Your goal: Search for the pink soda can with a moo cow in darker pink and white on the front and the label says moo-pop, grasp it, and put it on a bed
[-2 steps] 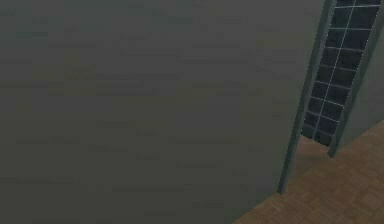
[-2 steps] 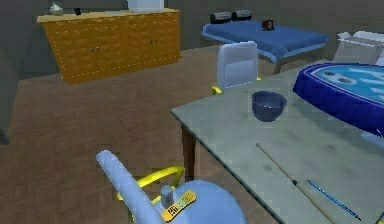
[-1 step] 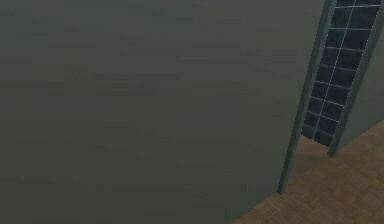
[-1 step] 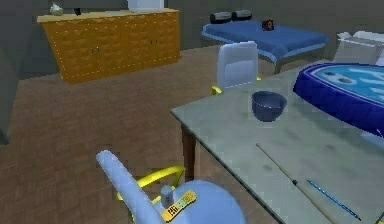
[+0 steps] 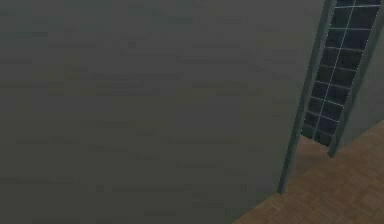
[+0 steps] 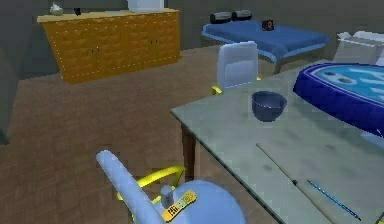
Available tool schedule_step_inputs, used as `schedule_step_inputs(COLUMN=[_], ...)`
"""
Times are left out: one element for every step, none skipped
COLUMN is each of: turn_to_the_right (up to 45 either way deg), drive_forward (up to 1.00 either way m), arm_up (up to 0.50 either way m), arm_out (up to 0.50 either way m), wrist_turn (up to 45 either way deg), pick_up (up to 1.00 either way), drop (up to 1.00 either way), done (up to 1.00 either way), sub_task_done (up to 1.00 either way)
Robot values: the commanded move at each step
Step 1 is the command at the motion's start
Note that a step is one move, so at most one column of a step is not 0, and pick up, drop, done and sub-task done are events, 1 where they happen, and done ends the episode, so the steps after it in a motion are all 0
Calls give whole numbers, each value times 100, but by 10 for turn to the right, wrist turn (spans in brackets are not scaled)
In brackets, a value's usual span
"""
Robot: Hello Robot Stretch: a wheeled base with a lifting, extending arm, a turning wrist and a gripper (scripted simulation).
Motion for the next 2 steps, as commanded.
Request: schedule_step_inputs(turn_to_the_right=[0,450], drive_forward=[0,0], arm_up=[10,0], arm_out=[0,0], wrist_turn=[0,0], pick_up=[0,0], drop=[0,0], done=[0,0], sub_task_done=[0,0])
